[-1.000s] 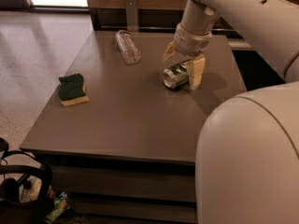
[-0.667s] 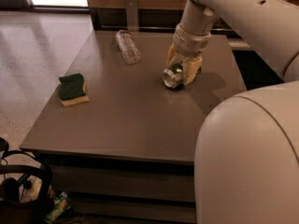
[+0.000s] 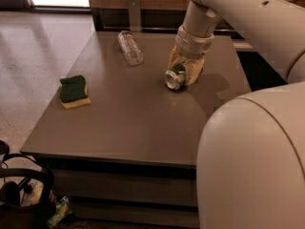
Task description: Place green can upright
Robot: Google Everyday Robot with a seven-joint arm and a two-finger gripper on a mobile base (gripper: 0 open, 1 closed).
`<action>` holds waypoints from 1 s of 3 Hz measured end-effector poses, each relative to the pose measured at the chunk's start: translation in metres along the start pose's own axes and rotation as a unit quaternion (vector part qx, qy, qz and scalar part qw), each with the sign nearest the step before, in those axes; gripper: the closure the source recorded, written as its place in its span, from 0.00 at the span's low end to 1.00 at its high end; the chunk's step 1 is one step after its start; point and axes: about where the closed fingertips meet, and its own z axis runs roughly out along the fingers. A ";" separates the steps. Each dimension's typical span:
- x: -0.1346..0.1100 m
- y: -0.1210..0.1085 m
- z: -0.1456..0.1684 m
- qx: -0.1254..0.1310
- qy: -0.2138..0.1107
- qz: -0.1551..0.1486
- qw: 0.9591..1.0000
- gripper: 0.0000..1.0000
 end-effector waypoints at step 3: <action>-0.026 -0.009 -0.027 -0.070 -0.010 -0.018 0.997 1.00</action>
Offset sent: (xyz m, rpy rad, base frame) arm 0.0093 -0.0231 0.0248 0.1076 -0.1306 0.0198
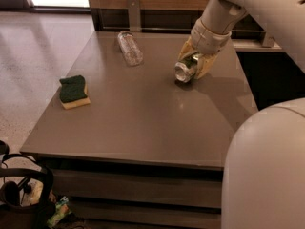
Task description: Place green can upright
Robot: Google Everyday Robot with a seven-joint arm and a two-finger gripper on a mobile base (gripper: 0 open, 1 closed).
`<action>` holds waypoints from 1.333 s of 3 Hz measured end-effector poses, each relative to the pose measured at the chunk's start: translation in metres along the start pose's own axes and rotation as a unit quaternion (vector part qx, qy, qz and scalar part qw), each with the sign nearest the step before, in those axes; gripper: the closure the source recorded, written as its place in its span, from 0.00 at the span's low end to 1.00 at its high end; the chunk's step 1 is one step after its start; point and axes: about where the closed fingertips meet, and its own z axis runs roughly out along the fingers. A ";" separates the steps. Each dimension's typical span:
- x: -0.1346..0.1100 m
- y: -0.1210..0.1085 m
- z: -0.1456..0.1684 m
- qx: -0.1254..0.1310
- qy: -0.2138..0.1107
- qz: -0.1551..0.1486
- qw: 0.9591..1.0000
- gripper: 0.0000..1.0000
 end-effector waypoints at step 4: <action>-0.057 -0.020 -0.097 -0.193 -0.112 -0.072 0.972 1.00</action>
Offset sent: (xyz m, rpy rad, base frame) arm 0.0022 -0.0787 0.0705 0.0389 -0.2850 -0.0656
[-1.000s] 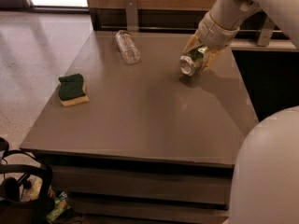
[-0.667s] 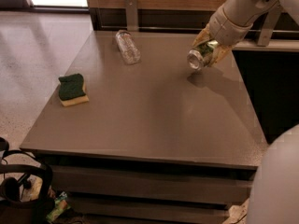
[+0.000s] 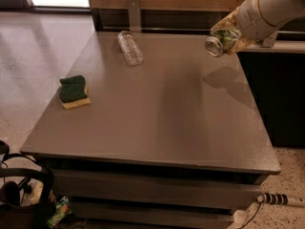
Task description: Place green can upright
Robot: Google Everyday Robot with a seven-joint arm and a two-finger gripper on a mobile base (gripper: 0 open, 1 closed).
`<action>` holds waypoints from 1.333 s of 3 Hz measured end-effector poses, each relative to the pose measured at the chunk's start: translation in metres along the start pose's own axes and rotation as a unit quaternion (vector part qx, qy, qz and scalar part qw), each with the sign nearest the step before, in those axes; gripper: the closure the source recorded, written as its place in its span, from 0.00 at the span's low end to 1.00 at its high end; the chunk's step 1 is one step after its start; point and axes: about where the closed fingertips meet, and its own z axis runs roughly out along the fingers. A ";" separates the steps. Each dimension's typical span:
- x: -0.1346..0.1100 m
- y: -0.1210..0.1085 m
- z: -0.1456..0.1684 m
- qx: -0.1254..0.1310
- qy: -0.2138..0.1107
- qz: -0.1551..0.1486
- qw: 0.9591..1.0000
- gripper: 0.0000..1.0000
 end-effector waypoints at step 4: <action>-0.044 0.010 -0.039 -0.202 -0.044 -0.181 0.962 1.00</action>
Offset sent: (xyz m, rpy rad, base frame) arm 0.0151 -0.0364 0.0501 0.0070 -0.4590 0.2754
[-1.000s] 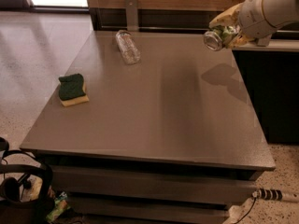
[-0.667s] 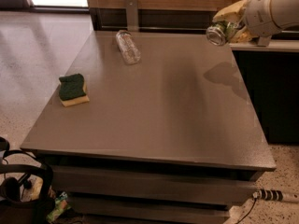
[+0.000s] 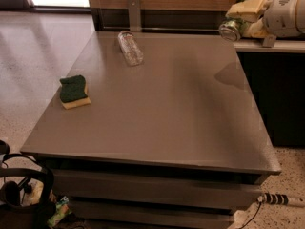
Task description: Place green can upright
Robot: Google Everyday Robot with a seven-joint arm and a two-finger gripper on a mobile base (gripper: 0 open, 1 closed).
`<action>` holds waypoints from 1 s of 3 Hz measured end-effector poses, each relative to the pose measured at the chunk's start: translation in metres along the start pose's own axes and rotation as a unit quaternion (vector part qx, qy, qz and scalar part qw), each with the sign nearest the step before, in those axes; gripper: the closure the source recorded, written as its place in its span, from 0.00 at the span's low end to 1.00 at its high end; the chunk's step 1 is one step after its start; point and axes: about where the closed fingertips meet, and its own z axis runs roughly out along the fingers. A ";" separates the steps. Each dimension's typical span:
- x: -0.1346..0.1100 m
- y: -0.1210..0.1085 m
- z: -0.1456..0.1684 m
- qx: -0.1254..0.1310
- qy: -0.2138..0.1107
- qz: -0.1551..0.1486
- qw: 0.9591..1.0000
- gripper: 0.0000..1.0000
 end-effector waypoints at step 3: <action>0.001 0.002 -0.018 -0.047 -0.016 -0.180 0.982 1.00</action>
Offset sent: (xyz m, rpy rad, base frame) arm -0.0266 -0.0206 0.0146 -0.2837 -0.3862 0.2435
